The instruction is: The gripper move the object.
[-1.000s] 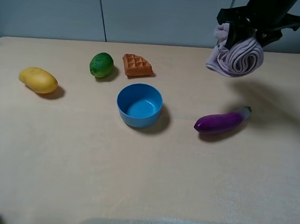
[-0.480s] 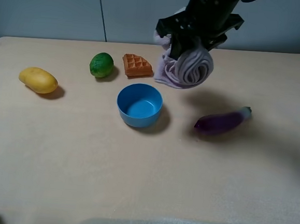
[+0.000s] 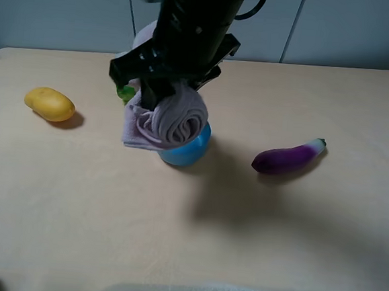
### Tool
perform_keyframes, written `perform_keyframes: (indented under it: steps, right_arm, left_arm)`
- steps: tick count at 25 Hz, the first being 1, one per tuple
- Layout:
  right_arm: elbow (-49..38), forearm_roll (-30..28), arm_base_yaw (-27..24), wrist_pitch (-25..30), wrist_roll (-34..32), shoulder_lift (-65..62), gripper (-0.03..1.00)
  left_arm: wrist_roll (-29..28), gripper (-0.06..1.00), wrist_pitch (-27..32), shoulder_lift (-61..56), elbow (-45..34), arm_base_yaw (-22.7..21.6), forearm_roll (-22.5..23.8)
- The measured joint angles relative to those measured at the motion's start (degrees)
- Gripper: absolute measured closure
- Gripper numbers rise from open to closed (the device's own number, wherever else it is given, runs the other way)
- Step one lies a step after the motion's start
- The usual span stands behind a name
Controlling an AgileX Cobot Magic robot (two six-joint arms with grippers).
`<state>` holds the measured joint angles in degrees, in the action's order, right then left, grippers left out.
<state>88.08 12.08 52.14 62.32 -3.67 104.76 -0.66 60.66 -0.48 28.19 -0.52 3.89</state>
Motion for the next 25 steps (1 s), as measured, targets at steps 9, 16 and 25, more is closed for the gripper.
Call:
perform_keyframes:
  steps: [9, 16, 25]
  right_arm:
    - [0.0, 0.3, 11.0, -3.0, -1.1, 0.3, 0.59]
    - [0.7, 1.1, 12.9, -4.1, -1.3, 3.7, 0.59]
    - [6.4, 1.2, 12.9, -4.8, -0.7, 9.1, 0.59]
  left_arm:
    - [0.0, 0.1, 0.0, 0.0, 0.0, 0.0, 0.0]
    - [0.0, 0.1, 0.0, 0.0, 0.0, 0.0, 0.0]
    - [0.0, 0.1, 0.0, 0.0, 0.0, 0.0, 0.0]
